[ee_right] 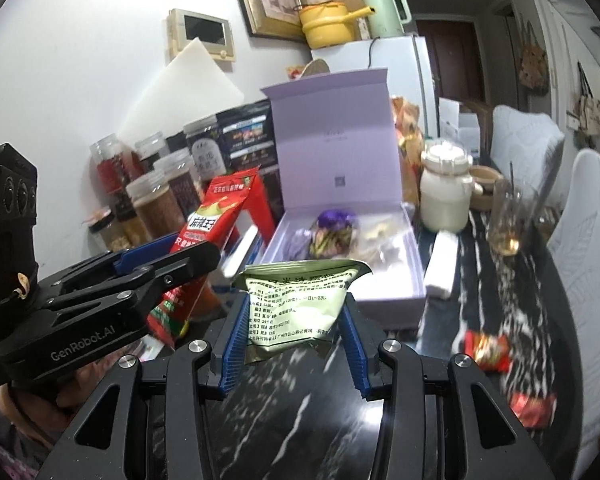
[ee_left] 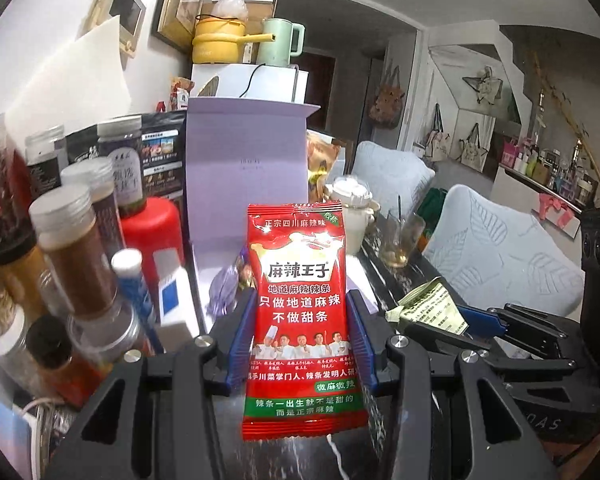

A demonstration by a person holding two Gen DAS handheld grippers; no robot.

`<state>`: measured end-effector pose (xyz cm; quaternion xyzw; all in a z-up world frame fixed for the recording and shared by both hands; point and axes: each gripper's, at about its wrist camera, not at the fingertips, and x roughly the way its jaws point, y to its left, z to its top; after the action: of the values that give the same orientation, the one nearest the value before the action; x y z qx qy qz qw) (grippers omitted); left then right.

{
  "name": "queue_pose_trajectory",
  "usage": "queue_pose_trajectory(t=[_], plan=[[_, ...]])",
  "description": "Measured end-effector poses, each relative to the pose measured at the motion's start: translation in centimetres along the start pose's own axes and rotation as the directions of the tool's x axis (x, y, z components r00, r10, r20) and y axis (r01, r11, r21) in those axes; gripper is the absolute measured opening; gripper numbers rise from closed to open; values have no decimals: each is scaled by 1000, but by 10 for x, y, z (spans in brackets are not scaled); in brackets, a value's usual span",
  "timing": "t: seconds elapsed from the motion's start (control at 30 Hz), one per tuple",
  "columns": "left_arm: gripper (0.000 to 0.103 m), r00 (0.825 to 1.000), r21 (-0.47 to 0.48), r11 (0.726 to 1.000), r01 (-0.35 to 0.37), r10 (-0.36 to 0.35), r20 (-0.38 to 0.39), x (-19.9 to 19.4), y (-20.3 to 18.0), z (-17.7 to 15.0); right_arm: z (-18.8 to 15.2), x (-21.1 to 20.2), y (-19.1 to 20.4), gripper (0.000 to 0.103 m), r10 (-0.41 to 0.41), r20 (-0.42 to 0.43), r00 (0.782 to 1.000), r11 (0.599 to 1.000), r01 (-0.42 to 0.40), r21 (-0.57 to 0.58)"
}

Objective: Organize soft objects
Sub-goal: 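Lower the red bag with the left tool while the right tool lowers the green packet into the box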

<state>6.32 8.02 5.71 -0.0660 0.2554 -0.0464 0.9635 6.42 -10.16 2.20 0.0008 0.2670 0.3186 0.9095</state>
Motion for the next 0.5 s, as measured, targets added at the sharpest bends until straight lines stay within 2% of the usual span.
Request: queue_pose_trajectory(t=[0.5], plan=[[44,998,7,999,-31,30,54,48,3,43,55,28,-33,43,-19,57,998,998,22,-55]])
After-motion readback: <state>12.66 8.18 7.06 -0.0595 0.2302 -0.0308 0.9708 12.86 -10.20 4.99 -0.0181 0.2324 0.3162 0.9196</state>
